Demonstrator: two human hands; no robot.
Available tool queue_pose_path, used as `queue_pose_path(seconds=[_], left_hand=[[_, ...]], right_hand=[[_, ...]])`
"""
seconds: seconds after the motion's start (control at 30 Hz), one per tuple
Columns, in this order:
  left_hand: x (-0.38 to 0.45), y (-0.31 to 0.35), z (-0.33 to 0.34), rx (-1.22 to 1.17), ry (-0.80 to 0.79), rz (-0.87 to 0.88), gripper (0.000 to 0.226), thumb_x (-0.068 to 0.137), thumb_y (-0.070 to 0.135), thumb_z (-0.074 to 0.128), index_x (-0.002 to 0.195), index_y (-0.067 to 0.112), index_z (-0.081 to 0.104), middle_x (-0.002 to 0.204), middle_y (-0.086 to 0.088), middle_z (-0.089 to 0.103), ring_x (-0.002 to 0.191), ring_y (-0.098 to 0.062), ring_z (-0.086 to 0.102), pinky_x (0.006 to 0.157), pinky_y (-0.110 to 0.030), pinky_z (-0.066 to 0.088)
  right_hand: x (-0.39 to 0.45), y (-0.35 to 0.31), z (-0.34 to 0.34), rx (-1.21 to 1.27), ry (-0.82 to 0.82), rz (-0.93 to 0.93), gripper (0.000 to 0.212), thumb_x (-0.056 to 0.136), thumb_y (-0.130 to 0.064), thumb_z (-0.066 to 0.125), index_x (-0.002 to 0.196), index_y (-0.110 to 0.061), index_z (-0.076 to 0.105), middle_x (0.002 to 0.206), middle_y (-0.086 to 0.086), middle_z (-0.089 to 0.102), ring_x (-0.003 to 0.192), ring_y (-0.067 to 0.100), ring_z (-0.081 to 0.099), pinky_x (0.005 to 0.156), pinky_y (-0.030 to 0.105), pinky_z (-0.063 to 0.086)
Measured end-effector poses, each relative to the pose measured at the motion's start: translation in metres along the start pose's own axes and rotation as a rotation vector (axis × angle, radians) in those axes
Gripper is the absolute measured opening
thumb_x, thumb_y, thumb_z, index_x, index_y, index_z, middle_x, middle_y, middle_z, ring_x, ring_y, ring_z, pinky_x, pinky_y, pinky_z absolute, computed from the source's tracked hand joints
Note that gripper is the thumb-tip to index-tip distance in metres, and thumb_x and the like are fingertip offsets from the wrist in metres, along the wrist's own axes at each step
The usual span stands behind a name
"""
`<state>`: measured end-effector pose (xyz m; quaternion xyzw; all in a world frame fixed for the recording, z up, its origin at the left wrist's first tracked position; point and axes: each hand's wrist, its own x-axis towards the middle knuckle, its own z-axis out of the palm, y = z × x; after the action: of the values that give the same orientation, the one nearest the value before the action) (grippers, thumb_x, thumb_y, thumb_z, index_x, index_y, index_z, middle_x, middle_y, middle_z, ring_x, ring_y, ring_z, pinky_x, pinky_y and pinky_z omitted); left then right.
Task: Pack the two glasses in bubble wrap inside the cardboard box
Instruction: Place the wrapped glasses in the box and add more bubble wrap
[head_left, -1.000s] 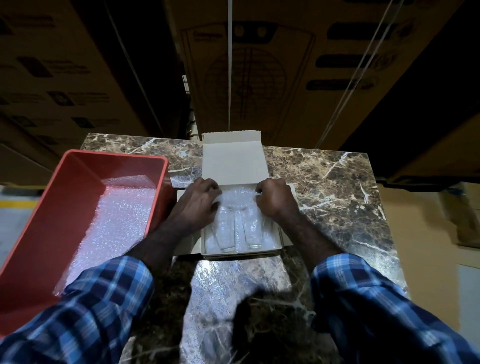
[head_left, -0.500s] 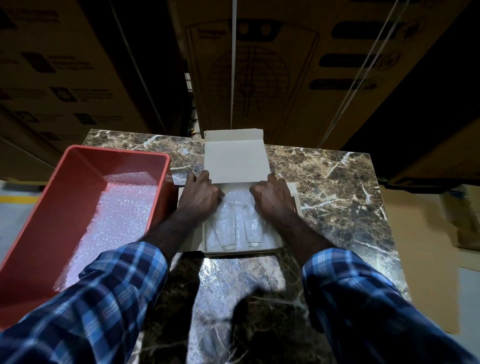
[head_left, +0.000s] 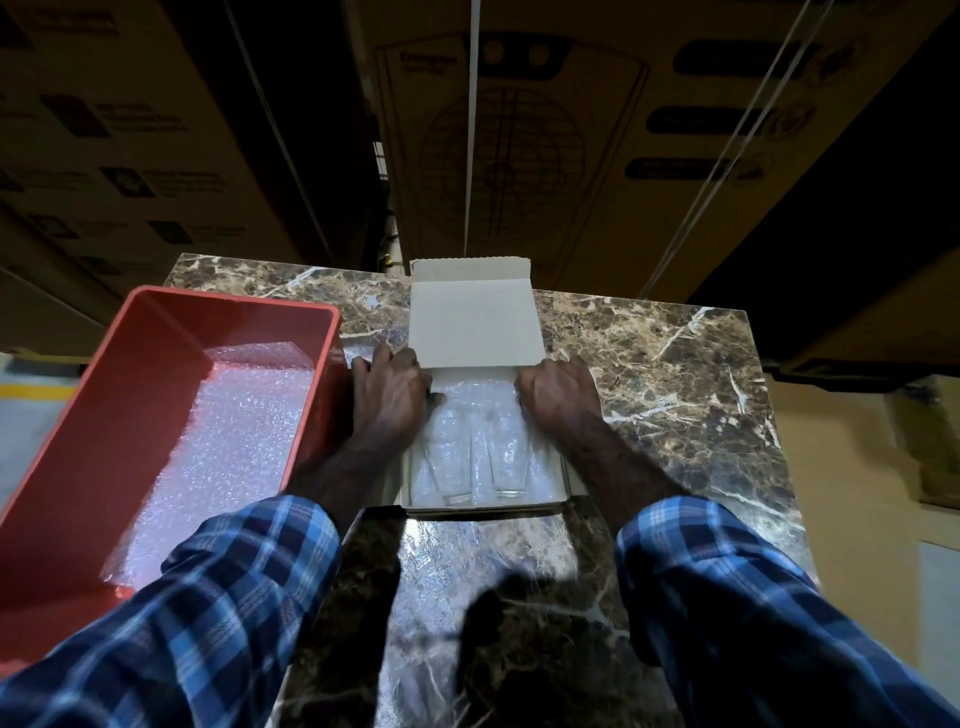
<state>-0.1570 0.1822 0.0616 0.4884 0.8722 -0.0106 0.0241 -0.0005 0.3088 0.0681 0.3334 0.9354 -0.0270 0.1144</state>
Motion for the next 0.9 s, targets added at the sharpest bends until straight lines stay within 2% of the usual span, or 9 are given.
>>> queue_pose_path(seconds=[0.07, 0.17, 0.27, 0.37, 0.43, 0.57, 0.7, 0.8, 0.9], left_hand=[[0.002, 0.003, 0.0, 0.02, -0.039, -0.04, 0.038, 0.091, 0.052, 0.063, 0.108, 0.02, 0.074, 0.126, -0.002, 0.06, 0.131, -0.029, 0.038, 0.098, -0.046, 0.03], [0.006, 0.008, -0.003, 0.05, -0.048, -0.057, 0.038, 0.09, 0.051, 0.065, 0.107, 0.019, 0.074, 0.123, -0.002, 0.063, 0.128, -0.029, 0.042, 0.098, -0.046, 0.031], [0.008, 0.008, -0.008, 0.006, -0.031, -0.041, 0.031, 0.089, 0.043, 0.069, 0.108, 0.019, 0.072, 0.116, -0.003, 0.068, 0.125, -0.029, 0.044, 0.099, -0.044, 0.03], [0.009, 0.006, -0.011, -0.063, 0.0, 0.039, 0.027, 0.089, 0.031, 0.069, 0.115, 0.023, 0.07, 0.111, 0.0, 0.073, 0.121, -0.027, 0.046, 0.101, -0.042, 0.03], [0.009, 0.005, -0.013, -0.076, 0.015, 0.092, 0.03, 0.088, 0.029, 0.069, 0.118, 0.026, 0.071, 0.111, 0.002, 0.073, 0.12, -0.024, 0.046, 0.1, -0.042, 0.029], [0.009, 0.001, -0.012, 0.04, -0.04, 0.162, 0.026, 0.093, 0.034, 0.061, 0.115, 0.03, 0.074, 0.11, 0.003, 0.073, 0.121, -0.021, 0.046, 0.097, -0.043, 0.025], [0.007, 0.0, -0.007, 0.098, -0.074, 0.186, 0.028, 0.097, 0.035, 0.056, 0.117, 0.029, 0.073, 0.111, -0.002, 0.072, 0.123, -0.023, 0.041, 0.098, -0.043, 0.025], [0.007, 0.003, -0.008, 0.126, -0.097, 0.205, 0.029, 0.1, 0.032, 0.05, 0.118, 0.025, 0.072, 0.111, -0.005, 0.07, 0.123, -0.024, 0.041, 0.097, -0.043, 0.025], [0.008, 0.003, -0.008, 0.201, -0.114, 0.237, 0.032, 0.102, 0.032, 0.043, 0.118, 0.021, 0.069, 0.112, -0.006, 0.068, 0.126, -0.025, 0.04, 0.1, -0.044, 0.027]], right_hand=[[0.0, -0.003, 0.0, -0.024, -0.026, 0.006, 0.018, 0.102, -0.011, 0.046, 0.116, -0.012, 0.056, 0.095, 0.005, 0.054, 0.105, 0.025, 0.06, 0.117, 0.049, 0.026], [0.003, -0.006, -0.009, -0.074, -0.053, 0.009, 0.028, 0.099, -0.008, 0.05, 0.127, -0.011, 0.051, 0.111, 0.008, 0.058, 0.111, 0.025, 0.057, 0.116, 0.049, 0.027], [0.007, -0.008, -0.014, -0.02, -0.007, 0.013, 0.026, 0.096, -0.008, 0.05, 0.121, -0.013, 0.058, 0.107, 0.008, 0.061, 0.105, 0.027, 0.059, 0.112, 0.044, 0.034], [0.005, -0.012, -0.013, 0.085, 0.136, -0.041, 0.015, 0.088, -0.008, 0.055, 0.095, -0.01, 0.068, 0.084, 0.008, 0.059, 0.075, 0.026, 0.051, 0.086, 0.034, 0.045], [0.0, -0.015, -0.014, 0.115, 0.139, -0.056, 0.012, 0.084, -0.006, 0.056, 0.087, -0.009, 0.068, 0.081, 0.01, 0.061, 0.072, 0.026, 0.046, 0.073, 0.03, 0.034], [-0.008, -0.014, -0.015, 0.115, 0.096, -0.03, 0.012, 0.089, -0.006, 0.053, 0.084, -0.013, 0.06, 0.08, 0.014, 0.053, 0.08, 0.03, 0.052, 0.071, 0.03, 0.026], [-0.003, -0.015, -0.009, 0.139, 0.058, -0.022, 0.023, 0.093, -0.011, 0.048, 0.108, -0.009, 0.066, 0.103, 0.014, 0.067, 0.099, 0.031, 0.057, 0.083, 0.033, 0.033], [-0.001, -0.016, -0.002, 0.154, 0.088, -0.029, 0.019, 0.092, -0.017, 0.046, 0.094, -0.007, 0.062, 0.096, 0.015, 0.067, 0.089, 0.029, 0.052, 0.077, 0.038, 0.026], [-0.003, -0.016, 0.004, 0.121, 0.067, -0.043, 0.029, 0.091, -0.028, 0.035, 0.079, -0.013, 0.056, 0.089, 0.013, 0.068, 0.079, 0.027, 0.046, 0.072, 0.039, 0.023]])
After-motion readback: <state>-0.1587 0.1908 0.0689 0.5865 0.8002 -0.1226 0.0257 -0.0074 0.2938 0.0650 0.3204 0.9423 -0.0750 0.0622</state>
